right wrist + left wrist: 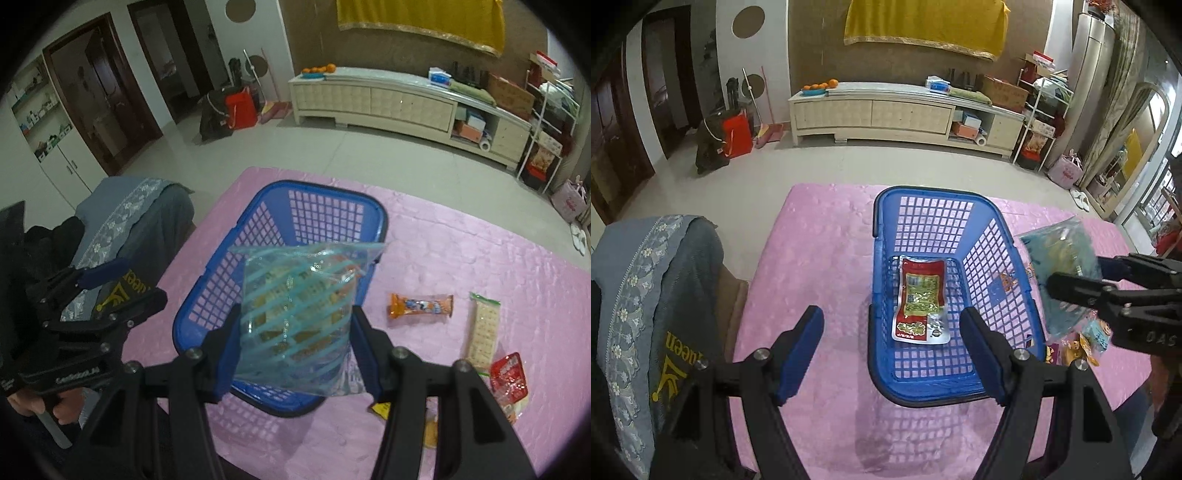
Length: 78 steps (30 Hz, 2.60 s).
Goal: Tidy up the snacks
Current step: 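Grasp the light-blue striped bag with the right gripper and drop it into the basket, then withdraw both grippers from the basket and move the right gripper toward the snacks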
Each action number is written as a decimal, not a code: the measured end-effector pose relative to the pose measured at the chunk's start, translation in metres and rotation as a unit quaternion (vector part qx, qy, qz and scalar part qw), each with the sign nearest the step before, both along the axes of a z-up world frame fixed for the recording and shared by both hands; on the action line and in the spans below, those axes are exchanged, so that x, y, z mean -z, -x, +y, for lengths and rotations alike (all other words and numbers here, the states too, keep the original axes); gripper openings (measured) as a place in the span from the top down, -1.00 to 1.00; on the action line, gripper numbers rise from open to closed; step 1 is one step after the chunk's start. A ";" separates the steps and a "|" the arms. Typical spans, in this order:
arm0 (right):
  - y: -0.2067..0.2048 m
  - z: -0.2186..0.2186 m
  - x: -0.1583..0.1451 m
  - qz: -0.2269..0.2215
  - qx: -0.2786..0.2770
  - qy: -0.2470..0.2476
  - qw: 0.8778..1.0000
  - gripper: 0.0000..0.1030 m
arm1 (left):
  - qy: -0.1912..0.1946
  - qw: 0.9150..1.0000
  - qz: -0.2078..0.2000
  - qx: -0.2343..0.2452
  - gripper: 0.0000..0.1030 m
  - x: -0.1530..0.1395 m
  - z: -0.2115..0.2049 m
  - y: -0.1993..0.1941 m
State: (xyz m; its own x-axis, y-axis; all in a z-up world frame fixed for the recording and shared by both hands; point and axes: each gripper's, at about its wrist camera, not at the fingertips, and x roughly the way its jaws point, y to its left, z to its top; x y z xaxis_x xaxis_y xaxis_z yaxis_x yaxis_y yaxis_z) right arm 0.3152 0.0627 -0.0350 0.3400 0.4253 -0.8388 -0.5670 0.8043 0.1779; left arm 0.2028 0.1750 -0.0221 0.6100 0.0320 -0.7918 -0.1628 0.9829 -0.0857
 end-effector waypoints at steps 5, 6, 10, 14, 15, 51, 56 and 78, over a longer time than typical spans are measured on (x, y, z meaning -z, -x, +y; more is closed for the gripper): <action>-0.003 0.020 0.026 0.018 -0.008 0.029 0.999 -0.16 | 0.013 1.000 0.010 -0.003 -0.44 0.016 0.006 -0.005; -0.003 0.022 0.031 0.019 -0.008 0.034 0.999 -0.16 | 0.014 1.000 0.012 -0.002 -0.44 0.020 0.007 -0.006; -0.003 0.028 0.049 0.035 -0.001 0.055 0.998 -0.17 | 0.009 1.000 0.021 -0.001 -0.44 0.032 0.007 -0.010; -0.003 0.027 0.058 0.040 0.001 0.068 0.997 -0.18 | 0.013 1.000 0.026 0.001 -0.44 0.038 0.009 -0.011; -0.003 0.027 0.058 0.041 0.002 0.073 0.997 -0.19 | 0.014 1.000 0.027 0.001 -0.44 0.040 0.009 -0.011; 0.036 -0.131 -0.012 -0.021 0.110 0.022 0.993 -0.65 | -0.032 0.994 -0.015 0.100 -0.48 -0.014 -0.119 0.017; 0.041 -0.170 -0.009 -0.020 0.137 0.019 0.990 -0.65 | -0.019 0.992 -0.013 0.124 -0.51 -0.010 -0.151 0.012; 0.044 -0.290 0.044 0.016 0.197 0.016 0.980 -0.65 | -0.033 0.979 0.034 0.198 -0.51 0.039 -0.266 -0.011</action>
